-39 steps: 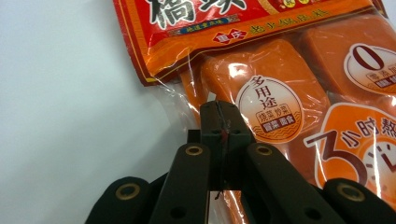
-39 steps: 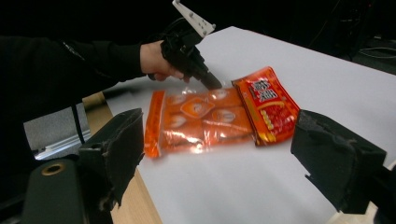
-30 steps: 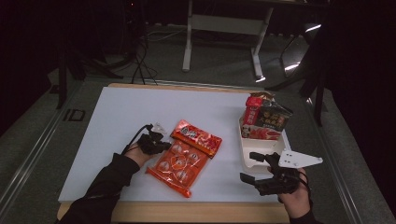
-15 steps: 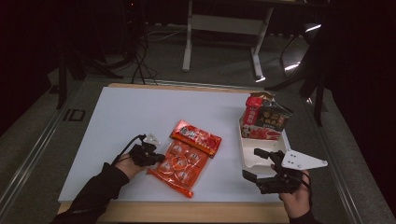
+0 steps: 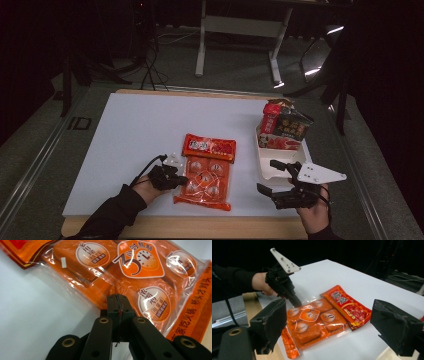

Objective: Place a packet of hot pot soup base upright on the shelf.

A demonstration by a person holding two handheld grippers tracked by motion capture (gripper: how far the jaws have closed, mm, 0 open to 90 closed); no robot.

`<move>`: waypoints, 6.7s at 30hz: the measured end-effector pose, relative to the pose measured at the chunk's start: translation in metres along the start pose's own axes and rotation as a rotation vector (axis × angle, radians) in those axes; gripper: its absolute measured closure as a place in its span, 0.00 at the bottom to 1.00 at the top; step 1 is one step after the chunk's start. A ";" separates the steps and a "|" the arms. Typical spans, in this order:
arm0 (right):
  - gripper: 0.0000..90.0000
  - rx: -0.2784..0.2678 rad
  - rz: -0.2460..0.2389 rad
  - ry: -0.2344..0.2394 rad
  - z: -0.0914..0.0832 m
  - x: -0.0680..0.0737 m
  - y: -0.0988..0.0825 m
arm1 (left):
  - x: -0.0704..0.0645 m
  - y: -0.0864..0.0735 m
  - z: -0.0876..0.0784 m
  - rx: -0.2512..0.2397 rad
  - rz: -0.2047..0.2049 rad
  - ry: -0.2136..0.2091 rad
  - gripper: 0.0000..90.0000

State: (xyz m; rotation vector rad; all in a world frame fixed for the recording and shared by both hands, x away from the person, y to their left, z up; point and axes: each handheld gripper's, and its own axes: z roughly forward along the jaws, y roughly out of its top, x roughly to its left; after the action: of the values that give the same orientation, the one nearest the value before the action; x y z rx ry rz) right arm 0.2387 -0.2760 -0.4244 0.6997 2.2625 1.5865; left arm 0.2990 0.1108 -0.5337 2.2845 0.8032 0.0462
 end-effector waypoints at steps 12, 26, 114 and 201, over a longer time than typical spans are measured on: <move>0.15 -0.002 -0.010 -0.002 0.001 0.002 0.001 | -0.012 0.006 0.008 -0.002 -0.009 -0.048 1.00; 0.14 0.035 -0.074 -0.051 0.006 0.008 -0.004 | 0.008 0.012 -0.025 -0.104 -0.034 -0.040 0.75; 0.29 0.060 -0.024 -0.109 0.004 0.011 -0.003 | 0.002 0.082 -0.053 -0.408 -0.008 -0.073 1.00; 1.00 0.062 -0.114 0.040 0.027 0.016 0.079 | -0.043 0.066 -0.099 -0.644 0.076 -0.177 0.16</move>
State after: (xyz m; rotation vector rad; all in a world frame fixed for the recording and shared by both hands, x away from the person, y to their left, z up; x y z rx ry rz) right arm 0.2560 -0.2238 -0.3592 0.5481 2.3450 1.4961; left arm 0.2747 0.1101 -0.4091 1.6791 0.5108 0.1175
